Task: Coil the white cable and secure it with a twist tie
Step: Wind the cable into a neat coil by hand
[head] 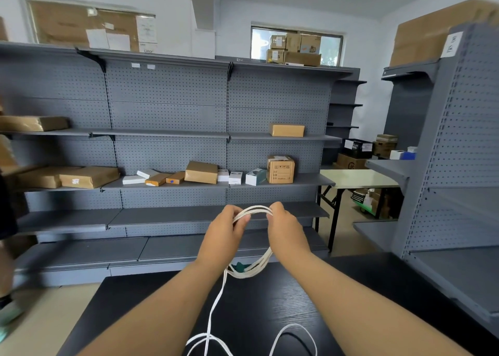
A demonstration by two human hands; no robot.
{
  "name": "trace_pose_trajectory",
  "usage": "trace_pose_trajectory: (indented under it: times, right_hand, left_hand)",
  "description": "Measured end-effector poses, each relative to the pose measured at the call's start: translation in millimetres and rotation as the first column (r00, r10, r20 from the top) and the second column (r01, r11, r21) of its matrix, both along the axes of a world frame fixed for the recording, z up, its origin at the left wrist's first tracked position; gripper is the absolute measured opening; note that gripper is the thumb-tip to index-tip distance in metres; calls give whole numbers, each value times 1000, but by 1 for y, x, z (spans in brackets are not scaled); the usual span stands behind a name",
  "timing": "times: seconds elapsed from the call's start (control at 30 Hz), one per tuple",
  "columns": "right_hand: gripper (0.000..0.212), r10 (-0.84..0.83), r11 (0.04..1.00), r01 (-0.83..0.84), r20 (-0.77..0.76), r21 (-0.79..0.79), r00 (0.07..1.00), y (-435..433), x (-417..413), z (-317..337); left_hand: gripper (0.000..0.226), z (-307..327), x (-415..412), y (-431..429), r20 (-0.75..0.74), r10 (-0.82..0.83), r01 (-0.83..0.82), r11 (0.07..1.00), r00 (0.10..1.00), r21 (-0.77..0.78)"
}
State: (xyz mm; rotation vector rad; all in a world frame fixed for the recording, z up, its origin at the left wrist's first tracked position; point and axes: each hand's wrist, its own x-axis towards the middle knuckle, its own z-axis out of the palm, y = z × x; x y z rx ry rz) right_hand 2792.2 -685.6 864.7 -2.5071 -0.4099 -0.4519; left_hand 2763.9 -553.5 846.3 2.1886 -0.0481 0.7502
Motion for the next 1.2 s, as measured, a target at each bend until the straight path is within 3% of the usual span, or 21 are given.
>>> trace_pose_trajectory:
  times: [0.13,0.23,0.37,0.5,0.57,0.7,0.83,0.97,1.07,1.2]
  right_hand:
    - [16,-12,962,47,-130,270,991,-1,0,-2]
    - [15,-1,952,46,-146,303,989,-1,1,-2]
    - [6,29,999,-29,7,27,1000,-1,2,-4]
    - [30,131,948,-85,132,-306,983,-1,2,-6]
    - [34,159,914,-76,178,-399,971,0,-1,-8]
    - [14,155,968,-135,78,-213,985,0,0,-6]
    - [11,118,993,-118,6,9,993,0,2,-5]
    - [16,113,954,-72,-127,291,985,-2,4,-4]
    - [13,109,954,-65,-138,292,984,-6,4,-4]
    - [12,144,989,-143,-31,39,989,-3,3,-2]
  left_hand:
    - [30,3,-1,-2,-106,-68,51,987,992,-153]
    - [39,5,-3,-1,-153,-104,65,968,983,-242]
    - [34,7,-3,3,-73,-25,24,1000,997,-20]
    - [34,8,-4,7,-33,-12,19,971,999,239]
    - [31,8,-3,6,-32,-12,22,945,999,327]
    - [25,7,-1,9,-44,-30,41,961,999,272]
    - [28,4,-2,11,-114,-79,84,996,990,37]
    - [35,5,-4,14,-194,-149,119,980,970,-159]
    - [35,5,-5,15,-209,-158,122,977,965,-175]
    - [32,5,-4,14,-109,-57,59,998,992,24]
